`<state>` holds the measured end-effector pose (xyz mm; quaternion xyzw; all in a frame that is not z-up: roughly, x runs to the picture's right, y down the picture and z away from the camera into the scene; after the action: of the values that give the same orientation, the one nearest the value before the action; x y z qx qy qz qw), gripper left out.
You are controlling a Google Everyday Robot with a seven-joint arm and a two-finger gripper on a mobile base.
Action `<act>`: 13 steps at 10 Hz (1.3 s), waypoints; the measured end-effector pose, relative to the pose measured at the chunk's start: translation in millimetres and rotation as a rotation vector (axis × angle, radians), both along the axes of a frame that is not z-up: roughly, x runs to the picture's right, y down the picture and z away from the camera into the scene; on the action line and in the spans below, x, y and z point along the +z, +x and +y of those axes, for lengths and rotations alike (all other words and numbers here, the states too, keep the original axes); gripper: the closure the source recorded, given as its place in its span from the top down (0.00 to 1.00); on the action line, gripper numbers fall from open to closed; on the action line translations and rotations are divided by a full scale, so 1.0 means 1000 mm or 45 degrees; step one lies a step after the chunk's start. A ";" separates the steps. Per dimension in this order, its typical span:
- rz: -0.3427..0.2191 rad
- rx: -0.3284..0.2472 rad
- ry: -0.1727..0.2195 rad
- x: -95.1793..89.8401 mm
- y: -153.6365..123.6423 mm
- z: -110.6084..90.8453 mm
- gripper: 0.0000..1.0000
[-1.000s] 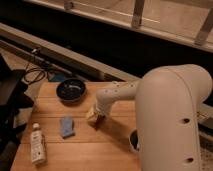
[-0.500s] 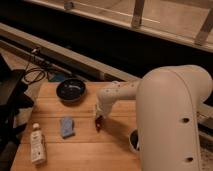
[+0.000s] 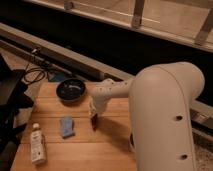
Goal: Drag the pepper across the table
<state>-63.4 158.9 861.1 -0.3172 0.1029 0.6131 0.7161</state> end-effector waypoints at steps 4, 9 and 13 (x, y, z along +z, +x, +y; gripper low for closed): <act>-0.055 -0.086 0.021 -0.003 -0.030 -0.009 0.01; -0.132 -0.209 0.016 -0.005 -0.078 -0.025 0.01; -0.174 -0.256 0.008 -0.024 -0.113 -0.023 0.01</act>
<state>-176.3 135.9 837.2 -0.3440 0.0833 0.5156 0.7803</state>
